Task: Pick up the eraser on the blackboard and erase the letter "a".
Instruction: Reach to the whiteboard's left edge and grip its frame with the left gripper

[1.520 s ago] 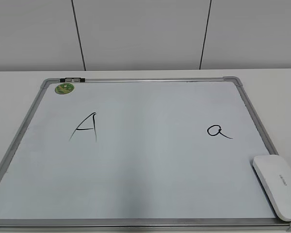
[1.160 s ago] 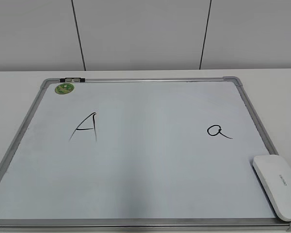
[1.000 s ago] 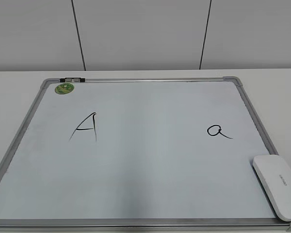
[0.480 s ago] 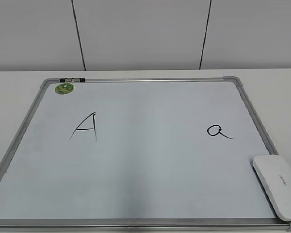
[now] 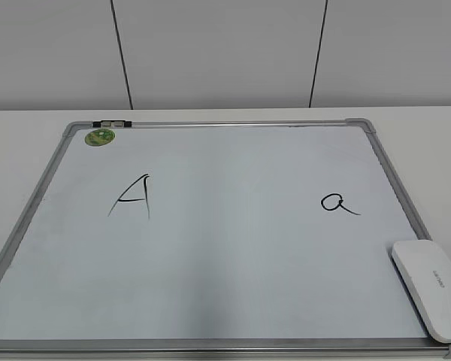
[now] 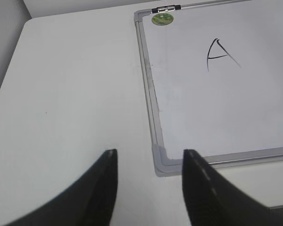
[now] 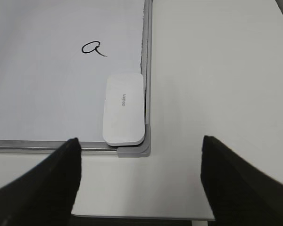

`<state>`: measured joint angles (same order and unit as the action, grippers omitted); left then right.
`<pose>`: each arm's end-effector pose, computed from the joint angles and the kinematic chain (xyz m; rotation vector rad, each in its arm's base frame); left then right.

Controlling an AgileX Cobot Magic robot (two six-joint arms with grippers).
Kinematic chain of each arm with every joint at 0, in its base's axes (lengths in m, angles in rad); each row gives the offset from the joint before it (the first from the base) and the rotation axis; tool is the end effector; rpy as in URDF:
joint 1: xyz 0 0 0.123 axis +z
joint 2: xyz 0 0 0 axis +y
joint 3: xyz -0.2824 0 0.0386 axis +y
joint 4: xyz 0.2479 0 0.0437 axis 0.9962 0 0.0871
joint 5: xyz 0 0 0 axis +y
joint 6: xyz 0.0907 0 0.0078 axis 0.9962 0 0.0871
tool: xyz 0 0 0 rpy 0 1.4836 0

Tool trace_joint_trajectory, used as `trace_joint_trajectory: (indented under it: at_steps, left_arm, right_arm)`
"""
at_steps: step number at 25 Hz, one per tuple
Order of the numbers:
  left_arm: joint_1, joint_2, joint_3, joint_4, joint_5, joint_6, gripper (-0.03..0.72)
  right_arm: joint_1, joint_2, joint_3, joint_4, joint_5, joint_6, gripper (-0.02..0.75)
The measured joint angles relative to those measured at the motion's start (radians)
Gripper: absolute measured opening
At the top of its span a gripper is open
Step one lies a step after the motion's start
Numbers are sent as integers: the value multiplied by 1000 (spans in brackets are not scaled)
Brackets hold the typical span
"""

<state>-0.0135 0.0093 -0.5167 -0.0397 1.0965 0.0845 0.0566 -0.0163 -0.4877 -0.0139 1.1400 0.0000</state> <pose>-0.0069 -0.0031 0.2790 0.1044 2.0694 -0.0042 -0.0093 -0.0017 0.2674 -0.0586 2.1187 0.0168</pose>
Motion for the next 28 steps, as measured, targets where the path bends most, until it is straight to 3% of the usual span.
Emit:
trace_joint_trajectory:
  at_steps: [5, 7, 14, 23, 28]
  left_arm:
    - [0, 0, 0, 0, 0, 0, 605]
    - [0, 0, -8, 0, -2, 0, 651]
    - [0, 98, -69, 0, -114, 0, 674]
    - [0, 526, -71, -9, -432, 0, 672]
    - [0, 780, -110, -10, -500, 0, 665]
  right_arm:
    - [0, 0, 0, 0, 0, 0, 587]
    - [0, 0, 0, 0, 0, 0, 587]
    - [0, 0, 0, 0, 0, 0, 587]
    - [0, 0, 0, 0, 0, 0, 587]
    - [0, 0, 0, 0, 0, 0, 587]
